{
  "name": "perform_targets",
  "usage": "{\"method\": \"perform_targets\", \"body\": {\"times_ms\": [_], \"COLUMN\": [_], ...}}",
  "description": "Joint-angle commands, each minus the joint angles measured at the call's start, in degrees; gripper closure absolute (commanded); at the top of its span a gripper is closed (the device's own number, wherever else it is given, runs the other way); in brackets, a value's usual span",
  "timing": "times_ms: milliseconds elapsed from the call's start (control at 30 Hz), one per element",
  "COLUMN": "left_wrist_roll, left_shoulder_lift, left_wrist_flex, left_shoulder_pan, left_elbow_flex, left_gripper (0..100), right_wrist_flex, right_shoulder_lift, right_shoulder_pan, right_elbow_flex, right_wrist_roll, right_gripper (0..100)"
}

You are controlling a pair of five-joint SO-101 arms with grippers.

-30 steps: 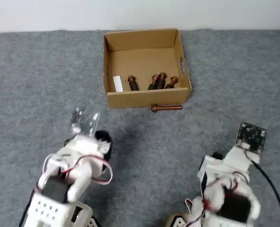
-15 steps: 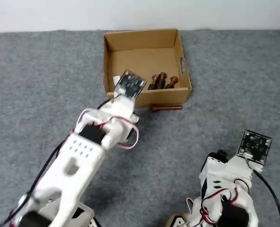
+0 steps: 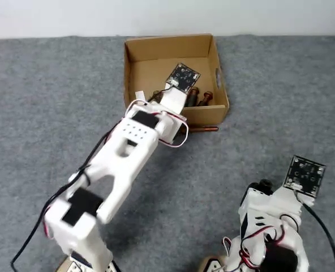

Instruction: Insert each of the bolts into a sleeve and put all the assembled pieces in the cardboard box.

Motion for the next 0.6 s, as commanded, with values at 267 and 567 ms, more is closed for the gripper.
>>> {"method": "perform_targets", "body": {"times_ms": [267,567], "left_wrist_roll": [-0.53,-5.36], "left_shoulder_lift": [13.19,16.44], "left_wrist_flex": [-1.49,8.53], "left_shoulder_pan": [-0.26,0.35], "left_elbow_flex": [-18.33,-27.56], "left_gripper": [99,99], "right_wrist_flex": [-1.27,-1.27], "right_shoulder_lift": [0.31,0.31], "right_shoulder_pan": [0.66,0.66], "right_elbow_flex": [-0.35,-0.35], "right_wrist_roll": [0.53,0.53], "right_gripper": [99.0,99.0]}}
